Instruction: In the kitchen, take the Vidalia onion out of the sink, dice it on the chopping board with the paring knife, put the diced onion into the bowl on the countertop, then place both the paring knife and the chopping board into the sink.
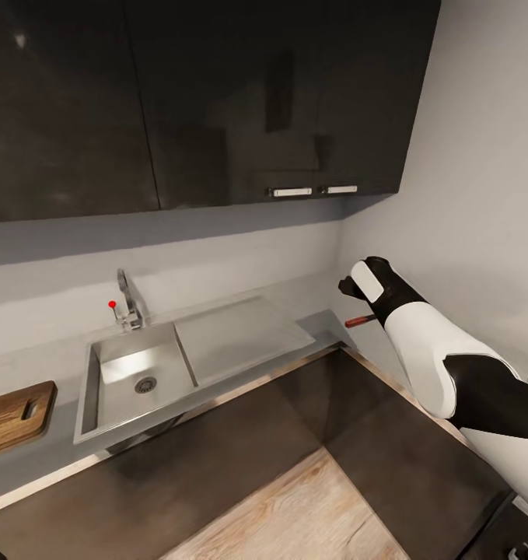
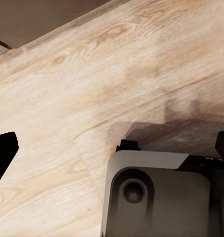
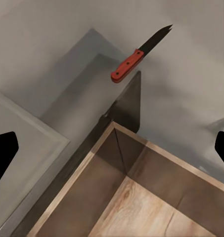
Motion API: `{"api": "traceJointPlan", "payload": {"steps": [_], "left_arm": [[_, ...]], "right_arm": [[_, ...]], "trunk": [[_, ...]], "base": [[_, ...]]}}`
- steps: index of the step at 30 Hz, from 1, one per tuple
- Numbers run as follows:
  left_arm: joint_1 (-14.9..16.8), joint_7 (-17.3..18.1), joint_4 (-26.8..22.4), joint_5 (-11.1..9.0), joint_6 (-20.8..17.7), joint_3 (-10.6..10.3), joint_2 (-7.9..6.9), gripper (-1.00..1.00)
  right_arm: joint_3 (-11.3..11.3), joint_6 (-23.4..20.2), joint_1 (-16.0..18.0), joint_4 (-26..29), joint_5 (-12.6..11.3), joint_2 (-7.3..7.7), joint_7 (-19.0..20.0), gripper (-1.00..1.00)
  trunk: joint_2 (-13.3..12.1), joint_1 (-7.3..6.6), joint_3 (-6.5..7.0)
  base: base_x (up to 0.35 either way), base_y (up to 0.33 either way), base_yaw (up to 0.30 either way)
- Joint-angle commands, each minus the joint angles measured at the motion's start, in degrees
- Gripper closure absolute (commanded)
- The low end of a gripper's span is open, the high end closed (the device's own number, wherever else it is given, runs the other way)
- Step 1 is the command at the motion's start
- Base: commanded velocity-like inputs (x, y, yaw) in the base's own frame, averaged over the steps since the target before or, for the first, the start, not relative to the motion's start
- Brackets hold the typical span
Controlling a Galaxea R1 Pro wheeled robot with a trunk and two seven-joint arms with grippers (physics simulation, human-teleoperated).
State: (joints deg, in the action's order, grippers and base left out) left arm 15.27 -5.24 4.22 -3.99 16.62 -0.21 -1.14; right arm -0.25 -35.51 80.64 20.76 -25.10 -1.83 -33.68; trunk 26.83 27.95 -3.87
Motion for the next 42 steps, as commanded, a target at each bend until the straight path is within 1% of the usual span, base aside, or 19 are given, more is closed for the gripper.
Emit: {"api": "traceJointPlan", "payload": {"steps": [1, 10, 13, 27, 42], "left_arm": [[0.11, 0.05, 0.25, -0.4, 0.43, -0.06, 0.0, -1.0], [0.11, 0.05, 0.26, -0.4, 0.43, -0.06, 0.0, -1.0], [0.11, 0.05, 0.26, -0.4, 0.43, -0.06, 0.0, -1.0], [0.11, 0.04, 0.26, -0.4, 0.43, -0.06, 0.0, -1.0], [0.11, 0.05, 0.26, -0.4, 0.43, -0.06, 0.0, -1.0]], "right_arm": [[-0.02, -0.18, 0.04, 0.04, -0.29, 0.02, -0.39, -1.0], [-0.1, -0.09, 0.04, -0.02, -0.21, 0.22, -0.54, -1.0], [-0.1, -0.09, 0.04, -0.02, -0.21, 0.28, -0.56, -1.0], [-0.19, 1.15, 0.02, -1.43, -0.21, 0.31, -0.58, -1.0], [-0.19, 1.23, 0.03, -2.39, -0.3, 0.34, -0.51, -1.0]], "trunk": [[-0.3, -0.19, 0.06], [-3.91, -2.17, 1.68], [-3.91, -2.17, 1.67], [-3.91, -2.17, 0.54], [-3.91, -2.17, -0.85]], "base": [[0.0, 0.0, 0.0], [0.0, 0.0, 0.0], [0.0, 0.0, 0.0], [0.0, 0.0, 0.0], [0.0, 0.0, 0.0]]}}
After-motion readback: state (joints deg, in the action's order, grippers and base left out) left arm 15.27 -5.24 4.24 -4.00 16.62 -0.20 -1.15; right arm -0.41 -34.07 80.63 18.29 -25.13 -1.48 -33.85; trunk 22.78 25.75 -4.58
